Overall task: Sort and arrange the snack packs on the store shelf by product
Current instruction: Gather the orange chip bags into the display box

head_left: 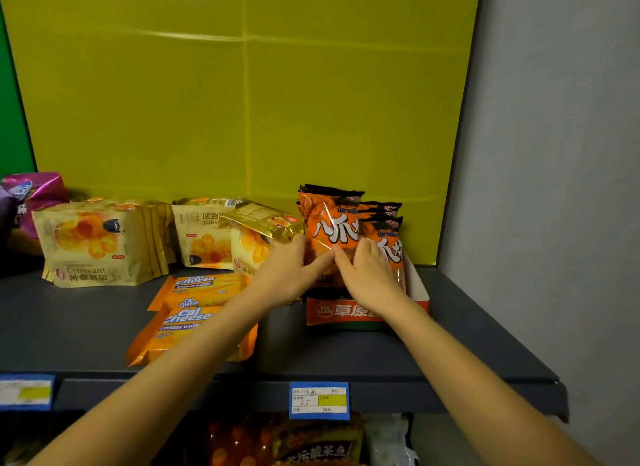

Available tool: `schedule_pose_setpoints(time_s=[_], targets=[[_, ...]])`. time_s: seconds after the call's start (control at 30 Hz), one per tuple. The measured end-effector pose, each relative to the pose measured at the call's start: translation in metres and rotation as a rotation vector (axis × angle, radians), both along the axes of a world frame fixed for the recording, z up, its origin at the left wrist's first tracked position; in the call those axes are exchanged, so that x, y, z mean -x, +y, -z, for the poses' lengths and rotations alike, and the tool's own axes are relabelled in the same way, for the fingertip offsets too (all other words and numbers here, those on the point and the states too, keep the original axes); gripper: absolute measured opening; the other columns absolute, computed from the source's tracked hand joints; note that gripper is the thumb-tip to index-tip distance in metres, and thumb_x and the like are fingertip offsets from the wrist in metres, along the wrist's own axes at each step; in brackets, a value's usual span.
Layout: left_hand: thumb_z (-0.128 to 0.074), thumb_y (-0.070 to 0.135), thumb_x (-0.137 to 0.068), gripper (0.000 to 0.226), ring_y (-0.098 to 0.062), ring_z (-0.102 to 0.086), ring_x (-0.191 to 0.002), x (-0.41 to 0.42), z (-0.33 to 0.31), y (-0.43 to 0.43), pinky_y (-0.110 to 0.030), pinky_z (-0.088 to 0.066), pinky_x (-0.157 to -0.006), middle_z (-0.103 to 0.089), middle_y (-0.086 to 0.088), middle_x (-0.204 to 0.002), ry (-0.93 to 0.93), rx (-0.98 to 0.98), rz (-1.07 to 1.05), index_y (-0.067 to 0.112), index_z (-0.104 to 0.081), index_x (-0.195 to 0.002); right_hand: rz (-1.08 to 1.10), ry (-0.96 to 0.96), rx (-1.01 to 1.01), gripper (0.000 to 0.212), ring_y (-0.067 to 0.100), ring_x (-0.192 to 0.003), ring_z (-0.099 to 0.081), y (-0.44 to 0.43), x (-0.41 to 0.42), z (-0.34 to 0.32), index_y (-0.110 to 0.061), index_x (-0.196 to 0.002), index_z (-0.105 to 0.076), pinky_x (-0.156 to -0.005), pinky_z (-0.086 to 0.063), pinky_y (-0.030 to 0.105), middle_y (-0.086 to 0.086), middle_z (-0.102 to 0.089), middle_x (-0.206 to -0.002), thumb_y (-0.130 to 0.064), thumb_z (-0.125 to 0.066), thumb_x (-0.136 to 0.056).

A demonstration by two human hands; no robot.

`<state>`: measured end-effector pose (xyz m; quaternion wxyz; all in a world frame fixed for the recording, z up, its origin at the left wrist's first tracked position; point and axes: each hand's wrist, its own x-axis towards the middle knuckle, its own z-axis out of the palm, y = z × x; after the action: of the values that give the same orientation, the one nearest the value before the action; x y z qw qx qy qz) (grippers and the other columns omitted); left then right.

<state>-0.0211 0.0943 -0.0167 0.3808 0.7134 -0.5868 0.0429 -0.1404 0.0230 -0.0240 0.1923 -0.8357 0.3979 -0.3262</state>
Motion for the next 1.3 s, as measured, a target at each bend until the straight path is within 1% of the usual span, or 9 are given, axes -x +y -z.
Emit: schedule_pose_setpoints(time_s=[0.07, 0.13, 0.27, 0.4, 0.47, 0.73, 0.93, 1.17, 1.3], targets=[[-0.049, 0.05, -0.088, 0.055, -0.02, -0.059, -0.097, 0.003, 0.005, -0.002, -0.028, -0.044, -0.074, -0.057, 0.0, -0.104, 0.108, -0.03, 0.025, 0.01, -0.043, -0.124, 0.063, 0.183, 0.124, 0.06, 0.024, -0.135, -0.028, -0.002, 0.005, -0.001, -0.013, -0.137, -0.038, -0.111, -0.023, 0.041, 0.007, -0.034, -0.145, -0.052, -0.022, -0.094], [-0.054, 0.047, -0.086, 0.064, -0.022, -0.057, -0.109, 0.008, 0.006, -0.002, -0.028, -0.045, -0.082, -0.056, -0.002, -0.115, 0.158, -0.035, 0.026, 0.009, -0.034, -0.133, 0.055, 0.218, 0.165, 0.059, 0.021, -0.136, -0.024, -0.007, 0.015, -0.005, -0.018, -0.134, -0.046, -0.111, -0.018, 0.042, 0.003, -0.034, -0.144, -0.052, -0.02, -0.095], [-0.063, 0.04, -0.083, 0.072, -0.026, -0.055, -0.118, 0.017, 0.01, -0.005, -0.036, -0.048, -0.093, -0.053, -0.011, -0.134, 0.213, 0.004, 0.031, 0.006, -0.027, -0.135, 0.102, -0.037, 0.212, 0.048, 0.019, -0.133, -0.028, -0.018, 0.041, -0.006, -0.02, -0.134, -0.046, -0.109, -0.026, 0.039, 0.003, -0.035, -0.142, -0.044, -0.042, -0.092], [-0.065, 0.032, -0.082, 0.074, -0.026, -0.052, -0.123, 0.019, 0.014, -0.005, -0.038, -0.046, -0.099, -0.049, -0.012, -0.138, 0.276, 0.059, 0.079, 0.005, -0.023, -0.137, 0.102, 0.079, 0.01, 0.095, 0.026, -0.135, -0.035, -0.033, 0.061, 0.005, -0.019, -0.146, -0.018, -0.107, -0.036, 0.047, 0.007, -0.03, -0.15, -0.047, -0.071, -0.072], [-0.064, 0.028, -0.084, 0.074, -0.025, -0.048, -0.127, 0.023, 0.014, -0.007, -0.037, -0.045, -0.101, -0.045, -0.011, -0.141, 0.276, 0.098, 0.114, 0.006, -0.02, -0.139, 0.097, 0.139, -0.03, 0.102, 0.028, -0.13, -0.044, -0.038, 0.062, 0.011, -0.02, -0.146, -0.014, -0.105, -0.039, 0.05, 0.007, -0.038, -0.147, -0.051, -0.072, -0.068], [-0.059, 0.026, -0.088, 0.076, -0.022, -0.037, -0.136, 0.027, 0.024, -0.023, -0.036, -0.037, -0.109, -0.037, -0.009, -0.147, 0.343, 0.143, 0.146, 0.008, -0.012, -0.145, 0.214, 0.142, -0.026, 0.074, 0.028, -0.12, -0.053, -0.047, 0.062, 0.011, -0.016, -0.133, -0.037, -0.103, -0.036, 0.045, 0.006, -0.055, -0.134, -0.054, -0.064, -0.075], [-0.059, 0.026, -0.088, 0.079, -0.021, -0.03, -0.139, 0.029, 0.03, -0.029, -0.043, -0.033, -0.112, -0.031, -0.01, -0.149, 0.31, 0.218, 0.162, 0.012, -0.007, -0.146, 0.254, -0.044, -0.037, 0.072, 0.032, -0.115, -0.056, -0.042, 0.063, 0.016, -0.009, -0.129, -0.038, -0.097, -0.046, 0.049, 0.011, -0.056, -0.129, -0.047, -0.067, -0.076], [-0.05, 0.025, -0.093, 0.071, -0.022, -0.025, -0.138, 0.031, 0.027, -0.037, -0.021, -0.022, -0.107, -0.025, -0.014, -0.146, 0.254, 0.218, 0.137, 0.006, -0.008, -0.147, 0.239, -0.124, -0.036, 0.07, 0.03, -0.116, -0.056, -0.043, 0.068, 0.016, -0.008, -0.129, -0.04, -0.087, -0.049, 0.038, 0.012, -0.055, -0.13, -0.041, -0.07, -0.075], [-0.053, 0.03, -0.091, 0.064, -0.027, -0.039, -0.132, 0.026, 0.025, -0.034, -0.038, -0.038, -0.108, -0.035, -0.015, -0.145, 0.224, 0.012, 0.074, 0.006, -0.022, -0.141, 0.225, -0.095, 0.01, 0.081, 0.031, -0.118, -0.055, -0.043, 0.067, 0.017, -0.011, -0.134, -0.031, -0.091, -0.048, 0.041, 0.011, -0.052, -0.134, -0.04, -0.074, -0.072]])
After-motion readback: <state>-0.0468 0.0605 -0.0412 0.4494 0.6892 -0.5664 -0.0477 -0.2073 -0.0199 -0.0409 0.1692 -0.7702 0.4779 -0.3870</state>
